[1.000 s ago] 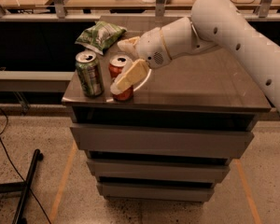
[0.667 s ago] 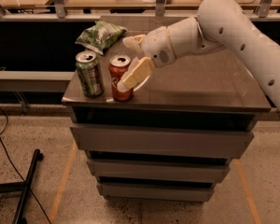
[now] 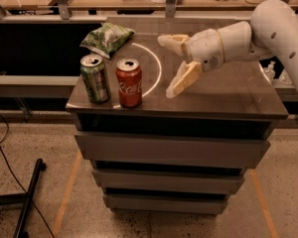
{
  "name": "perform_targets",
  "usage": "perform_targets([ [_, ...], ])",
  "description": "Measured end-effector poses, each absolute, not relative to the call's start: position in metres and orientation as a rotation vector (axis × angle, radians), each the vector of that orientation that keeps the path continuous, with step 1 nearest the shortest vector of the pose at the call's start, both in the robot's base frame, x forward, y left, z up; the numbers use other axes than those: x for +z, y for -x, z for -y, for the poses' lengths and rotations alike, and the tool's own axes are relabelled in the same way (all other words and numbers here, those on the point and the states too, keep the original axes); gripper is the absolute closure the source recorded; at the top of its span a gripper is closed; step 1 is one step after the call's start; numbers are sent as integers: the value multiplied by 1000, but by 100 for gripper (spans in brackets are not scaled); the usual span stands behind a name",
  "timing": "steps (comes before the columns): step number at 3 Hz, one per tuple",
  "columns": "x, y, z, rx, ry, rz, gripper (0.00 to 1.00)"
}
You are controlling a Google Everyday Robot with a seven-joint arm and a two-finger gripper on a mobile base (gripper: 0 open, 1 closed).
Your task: Move coke can near green can
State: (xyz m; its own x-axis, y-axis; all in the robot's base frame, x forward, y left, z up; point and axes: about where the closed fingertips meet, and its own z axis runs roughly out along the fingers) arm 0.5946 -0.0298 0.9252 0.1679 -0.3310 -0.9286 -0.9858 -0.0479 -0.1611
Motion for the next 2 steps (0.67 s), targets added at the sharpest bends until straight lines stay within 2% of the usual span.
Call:
perform_targets([
  [1,929,-586,62,870,1581,-1330,0],
  [2,929,-586,62,870,1581,-1330,0],
])
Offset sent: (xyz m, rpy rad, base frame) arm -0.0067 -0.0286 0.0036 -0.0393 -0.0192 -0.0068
